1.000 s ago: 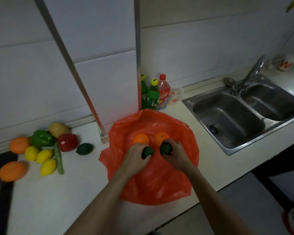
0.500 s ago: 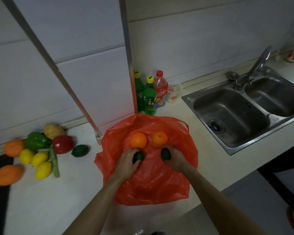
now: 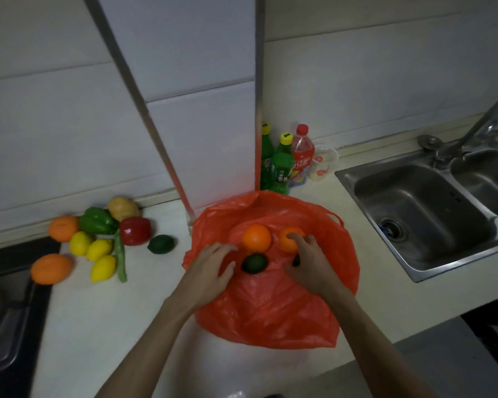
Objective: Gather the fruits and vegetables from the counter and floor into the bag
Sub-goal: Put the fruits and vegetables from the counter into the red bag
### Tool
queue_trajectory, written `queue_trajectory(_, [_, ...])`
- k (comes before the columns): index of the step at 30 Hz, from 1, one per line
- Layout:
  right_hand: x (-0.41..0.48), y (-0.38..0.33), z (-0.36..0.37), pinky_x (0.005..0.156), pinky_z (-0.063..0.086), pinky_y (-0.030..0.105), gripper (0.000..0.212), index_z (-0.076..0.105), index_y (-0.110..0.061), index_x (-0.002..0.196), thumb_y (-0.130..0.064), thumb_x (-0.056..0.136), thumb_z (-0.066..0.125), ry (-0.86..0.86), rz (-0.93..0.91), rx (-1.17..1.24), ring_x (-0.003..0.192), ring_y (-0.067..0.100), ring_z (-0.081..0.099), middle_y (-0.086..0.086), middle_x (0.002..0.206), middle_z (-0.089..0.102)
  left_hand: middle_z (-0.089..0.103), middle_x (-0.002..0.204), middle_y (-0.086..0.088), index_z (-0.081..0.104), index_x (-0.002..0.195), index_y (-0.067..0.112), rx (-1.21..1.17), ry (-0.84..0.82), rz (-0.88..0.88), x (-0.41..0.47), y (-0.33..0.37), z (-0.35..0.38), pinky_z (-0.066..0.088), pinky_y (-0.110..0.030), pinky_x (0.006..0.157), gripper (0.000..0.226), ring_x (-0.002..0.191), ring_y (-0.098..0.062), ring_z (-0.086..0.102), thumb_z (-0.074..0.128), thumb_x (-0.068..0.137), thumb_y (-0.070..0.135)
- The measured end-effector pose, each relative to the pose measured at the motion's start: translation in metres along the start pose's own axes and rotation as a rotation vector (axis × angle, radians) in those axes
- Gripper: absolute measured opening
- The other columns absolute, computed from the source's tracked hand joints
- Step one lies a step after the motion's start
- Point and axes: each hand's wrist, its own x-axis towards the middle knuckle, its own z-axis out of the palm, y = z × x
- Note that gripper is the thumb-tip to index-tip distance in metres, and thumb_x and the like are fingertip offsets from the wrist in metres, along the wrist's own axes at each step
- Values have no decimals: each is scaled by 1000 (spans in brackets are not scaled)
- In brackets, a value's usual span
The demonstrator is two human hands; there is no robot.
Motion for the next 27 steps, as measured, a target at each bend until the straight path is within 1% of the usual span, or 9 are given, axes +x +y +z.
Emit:
queue_trajectory(5, [3, -54, 8, 89, 46, 44, 57, 41, -21, 135, -25, 84, 67, -1, -175, 49, 110, 31, 49, 9, 126, 45, 54, 118, 10, 51, 127, 26, 39, 78, -45, -34, -12, -37, 42, -24, 91, 32, 107, -6, 48, 48, 96, 31])
queue_trajectory(8, [5, -86, 18, 97, 43, 42, 57, 42, -24, 135, -26, 83, 66, -9, -250, 52, 115, 27, 48, 5, 126, 45, 56, 117, 10, 52, 126, 28, 57, 132, -110, -59, -29, -55, 41, -23, 87, 31, 107, -7, 48, 50, 95, 28])
queue_trajectory(10, [6, -108, 25, 101, 41, 38, 56, 41, -27, 134, -28, 83, 65, 3, -309, 48, 117, 21, 46, 1, 127, 46, 57, 117, 8, 54, 123, 27, 77, 155, -146, -76, -43, -66, 44, -26, 86, 30, 106, -10, 51, 52, 94, 25])
queue_trajectory(13, [5, -142, 36, 94, 36, 26, 53, 39, -29, 134, -27, 87, 63, -10, -373, 47, 112, 13, 44, -5, 125, 44, 57, 117, 7, 53, 125, 27, 95, 171, -219, -102, -67, -79, 48, -29, 85, 32, 106, -11, 52, 53, 93, 26])
queue_trajectory(15, [4, -163, 43, 93, 35, 23, 53, 39, -29, 135, -26, 87, 63, -15, -403, 54, 111, 11, 44, -6, 125, 44, 56, 117, 6, 52, 126, 27, 103, 180, -271, -119, -84, -85, 47, -28, 84, 33, 106, -11, 52, 52, 93, 30])
queue_trajectory(18, [6, -190, 57, 92, 43, 24, 57, 39, -32, 135, -26, 85, 66, -20, -421, 85, 109, 8, 45, -8, 125, 44, 57, 115, 5, 51, 125, 27, 99, 200, -321, -141, -107, -98, 48, -31, 80, 32, 104, -14, 53, 51, 93, 32])
queue_trajectory(22, [12, -242, 93, 101, 46, 35, 60, 39, -30, 136, -26, 84, 68, -60, -434, 85, 120, 14, 46, -1, 134, 44, 57, 111, 3, 51, 124, 25, 89, 218, -400, -172, -160, -127, 50, -38, 78, 40, 101, -17, 54, 43, 89, 42])
queue_trajectory(24, [16, -247, 101, 98, 48, 37, 59, 39, -29, 135, -27, 84, 68, -62, -436, 66, 117, 14, 47, 0, 132, 45, 57, 108, 3, 51, 124, 25, 94, 211, -416, -175, -172, -131, 51, -39, 77, 45, 100, -17, 54, 39, 87, 47])
queue_trajectory(27, [19, -241, 109, 92, 50, 33, 59, 41, -25, 135, -28, 84, 69, -70, -429, 56, 108, 11, 49, 0, 128, 47, 58, 107, 2, 52, 124, 23, 86, 200, -417, -176, -175, -129, 50, -37, 78, 42, 100, -18, 55, 42, 88, 43])
